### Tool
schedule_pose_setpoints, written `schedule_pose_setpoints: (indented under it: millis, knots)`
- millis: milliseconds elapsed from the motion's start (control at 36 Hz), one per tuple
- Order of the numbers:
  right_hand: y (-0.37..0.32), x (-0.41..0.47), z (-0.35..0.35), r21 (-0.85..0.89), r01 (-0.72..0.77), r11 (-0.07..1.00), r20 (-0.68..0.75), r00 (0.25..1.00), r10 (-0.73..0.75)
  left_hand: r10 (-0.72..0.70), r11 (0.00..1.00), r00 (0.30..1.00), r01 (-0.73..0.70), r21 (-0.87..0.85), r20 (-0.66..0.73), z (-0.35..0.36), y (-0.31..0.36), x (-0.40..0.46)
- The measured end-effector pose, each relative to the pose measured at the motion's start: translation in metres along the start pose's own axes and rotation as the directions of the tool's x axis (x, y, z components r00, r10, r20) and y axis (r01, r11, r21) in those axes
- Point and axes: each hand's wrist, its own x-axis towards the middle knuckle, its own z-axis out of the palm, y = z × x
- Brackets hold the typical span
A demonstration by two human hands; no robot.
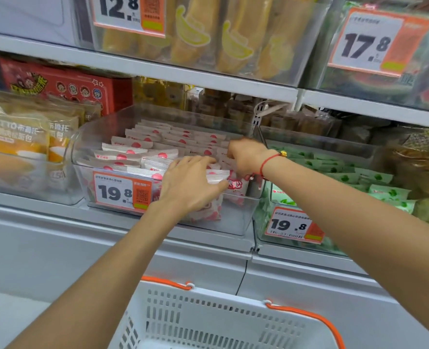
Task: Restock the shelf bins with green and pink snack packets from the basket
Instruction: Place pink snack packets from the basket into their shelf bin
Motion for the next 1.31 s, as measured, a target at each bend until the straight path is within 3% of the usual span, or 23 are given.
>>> schedule_pose_setpoints:
  millis: [83,194,306,444,583,667,778,917,972,1083,1139,1167,1250,1306]
  knots:
    - [0.005,-0.013,-0.007,0.031,0.002,1.000,-0.092,0.996,0.001,0.049,0.990,0.992,-0.064,-0.128,-0.115,-0.005,0.000,-0.007]
    - [0.018,-0.055,0.000,0.246,0.096,0.965,-0.366,0.931,0.000,0.108,0.972,0.955,-0.159,-0.171,-0.277,-0.011,0.005,-0.032]
    - [0.018,-0.113,0.027,0.574,0.253,0.779,-0.471,0.880,0.062,-0.033,0.941,0.935,-0.089,-0.325,-0.352,-0.004,0.013,-0.074]
    - [0.002,-0.151,0.098,0.816,0.221,0.535,-0.290,0.956,0.048,-0.263,0.857,0.949,0.148,-0.493,-0.172,0.042,0.012,-0.138]
    - [-0.012,-0.171,0.199,0.844,-0.033,0.535,0.099,0.990,-0.097,-0.369,0.837,0.913,0.408,-0.364,0.175,0.100,-0.011,-0.191]
    - [-0.024,-0.189,0.264,0.783,-0.174,0.597,0.336,0.926,-0.171,-0.390,0.843,0.805,0.507,-0.177,0.448,0.137,-0.034,-0.227]
    - [-0.051,-0.222,0.332,0.600,-0.258,0.757,0.649,0.710,-0.274,-0.343,0.858,0.494,0.510,0.053,0.799,0.178,-0.061,-0.281]
    - [-0.074,-0.260,0.383,0.492,-0.220,0.842,0.800,0.495,-0.339,-0.278,0.929,0.208,0.307,0.207,0.938,0.203,-0.064,-0.326]
    - [-0.081,-0.272,0.392,0.499,-0.228,0.836,0.800,0.491,-0.344,-0.245,0.946,0.130,0.248,0.207,0.961,0.210,-0.061,-0.340]
    - [-0.086,-0.278,0.403,0.504,-0.237,0.831,0.774,0.552,-0.312,-0.138,0.949,0.064,0.294,0.113,0.988,0.221,-0.053,-0.352]
    - [-0.080,-0.271,0.405,0.547,-0.391,0.740,0.800,0.505,-0.325,-0.083,0.922,0.086,0.385,0.044,0.993,0.222,-0.049,-0.347]
    - [-0.074,-0.266,0.403,0.576,-0.508,0.640,0.809,0.467,-0.357,-0.068,0.886,0.110,0.463,0.009,0.992,0.221,-0.046,-0.342]
    - [-0.053,-0.255,0.386,0.505,-0.849,0.154,0.761,0.353,-0.544,-0.039,0.721,0.195,0.685,-0.107,0.980,0.208,-0.042,-0.313]
    - [-0.040,-0.248,0.376,0.380,-0.911,-0.160,0.688,0.394,-0.609,-0.040,0.568,0.228,0.806,-0.166,0.973,0.193,-0.043,-0.290]
